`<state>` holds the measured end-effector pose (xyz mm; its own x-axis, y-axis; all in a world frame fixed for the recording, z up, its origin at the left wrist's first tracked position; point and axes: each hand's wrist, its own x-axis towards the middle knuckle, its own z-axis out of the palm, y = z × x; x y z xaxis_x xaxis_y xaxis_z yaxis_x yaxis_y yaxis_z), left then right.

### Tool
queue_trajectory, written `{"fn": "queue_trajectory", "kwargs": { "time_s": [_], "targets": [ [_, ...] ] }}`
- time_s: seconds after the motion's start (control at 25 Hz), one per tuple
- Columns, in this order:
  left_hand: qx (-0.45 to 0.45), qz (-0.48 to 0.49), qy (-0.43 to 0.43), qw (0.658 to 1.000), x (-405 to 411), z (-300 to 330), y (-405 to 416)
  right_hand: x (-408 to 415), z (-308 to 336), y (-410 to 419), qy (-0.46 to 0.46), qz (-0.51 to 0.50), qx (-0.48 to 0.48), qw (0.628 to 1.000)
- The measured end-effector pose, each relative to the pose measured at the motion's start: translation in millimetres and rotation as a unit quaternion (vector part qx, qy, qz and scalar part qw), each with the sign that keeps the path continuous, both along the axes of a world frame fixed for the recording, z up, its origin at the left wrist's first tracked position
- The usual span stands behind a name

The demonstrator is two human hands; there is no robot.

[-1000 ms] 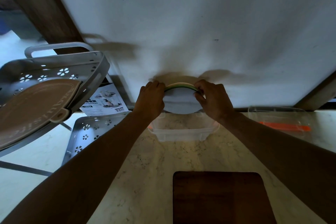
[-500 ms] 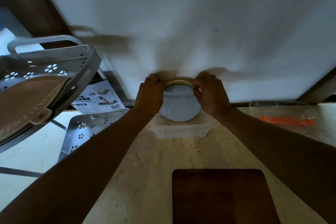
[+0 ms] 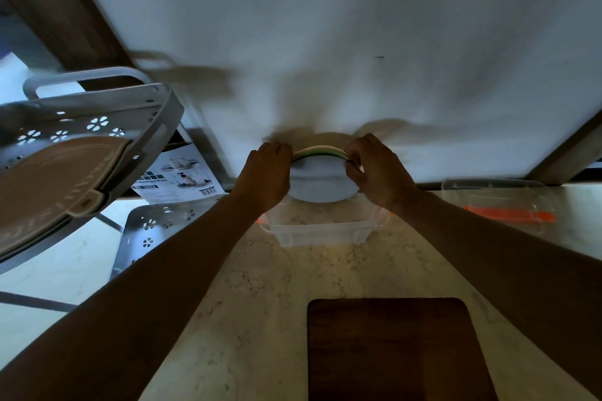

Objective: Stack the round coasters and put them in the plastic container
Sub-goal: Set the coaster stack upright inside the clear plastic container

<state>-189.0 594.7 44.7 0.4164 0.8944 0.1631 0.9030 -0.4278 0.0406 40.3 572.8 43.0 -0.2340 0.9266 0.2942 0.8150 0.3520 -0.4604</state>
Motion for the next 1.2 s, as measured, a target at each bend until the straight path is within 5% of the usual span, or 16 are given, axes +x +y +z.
{"fn": "queue_trajectory", "kwargs": {
  "time_s": [0.44,0.68,1.2],
  "targets": [
    [0.002,0.014,-0.005,1.0,2.1,1.1,1.8,-4.2,-4.3,9.8,-0.017,-0.018,-0.033,0.999],
    [0.018,0.024,-0.015,0.999,3.9,-4.7,10.2,-6.9,-9.6,20.4,-0.103,-0.046,0.029,0.993],
    [0.046,0.07,-0.121,0.989,11.6,-24.6,8.1,-7.8,-22.2,21.4,-0.063,-0.071,0.026,0.995]
  ]
}}
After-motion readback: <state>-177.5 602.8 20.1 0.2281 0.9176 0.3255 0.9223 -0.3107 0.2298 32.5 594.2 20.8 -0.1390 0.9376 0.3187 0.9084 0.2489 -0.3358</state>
